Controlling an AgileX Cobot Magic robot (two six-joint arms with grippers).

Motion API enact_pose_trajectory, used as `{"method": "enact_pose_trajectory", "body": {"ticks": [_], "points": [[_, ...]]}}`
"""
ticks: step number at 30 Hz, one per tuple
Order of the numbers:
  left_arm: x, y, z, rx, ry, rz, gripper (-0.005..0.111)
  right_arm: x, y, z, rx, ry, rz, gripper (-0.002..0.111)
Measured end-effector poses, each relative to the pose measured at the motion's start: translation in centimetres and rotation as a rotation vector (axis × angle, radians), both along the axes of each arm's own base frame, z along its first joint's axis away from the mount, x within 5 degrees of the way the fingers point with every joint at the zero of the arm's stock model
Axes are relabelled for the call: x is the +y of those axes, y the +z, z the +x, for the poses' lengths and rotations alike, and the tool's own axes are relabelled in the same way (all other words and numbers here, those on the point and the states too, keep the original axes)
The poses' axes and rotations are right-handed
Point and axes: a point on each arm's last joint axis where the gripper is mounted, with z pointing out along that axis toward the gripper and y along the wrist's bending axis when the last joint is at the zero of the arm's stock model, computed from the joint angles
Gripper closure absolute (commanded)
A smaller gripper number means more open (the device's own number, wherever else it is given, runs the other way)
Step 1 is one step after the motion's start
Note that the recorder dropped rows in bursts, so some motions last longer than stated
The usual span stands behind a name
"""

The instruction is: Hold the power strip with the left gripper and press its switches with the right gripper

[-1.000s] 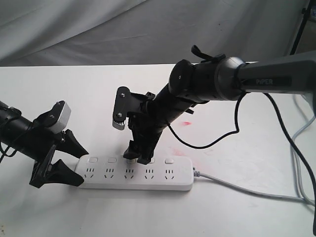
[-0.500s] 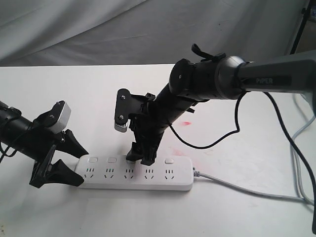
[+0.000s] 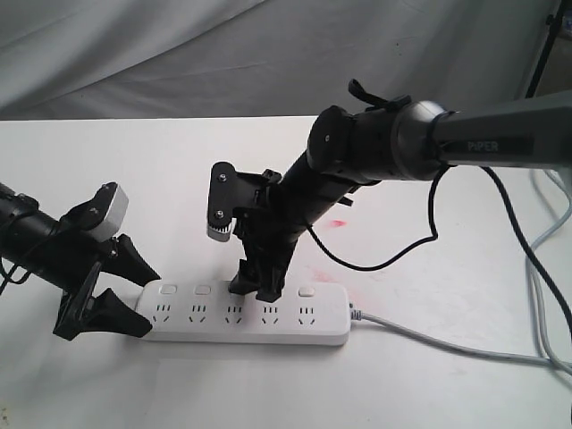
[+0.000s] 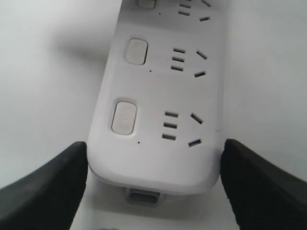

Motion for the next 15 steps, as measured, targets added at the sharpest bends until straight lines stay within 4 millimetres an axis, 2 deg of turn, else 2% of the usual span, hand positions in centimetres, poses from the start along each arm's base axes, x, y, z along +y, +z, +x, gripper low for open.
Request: {"method": "enact_pose_trajectory", "body": {"ticks": [3, 6, 15], "points": [[0.0, 0.0, 0.0, 0.0, 0.0, 0.0, 0.084, -0.1, 1.2, -0.4, -0.012, 0.014, 0.006, 0.033], [0.0, 0.0, 0.0, 0.0, 0.0, 0.0, 0.084, 0.0, 3.4, -0.5, -0.053, 0.006, 0.036, 0.033], [0.0, 0.0, 0.0, 0.0, 0.0, 0.0, 0.084, 0.0, 3.6, -0.6, -0.054, 0.004, 0.043, 0.033]]}}
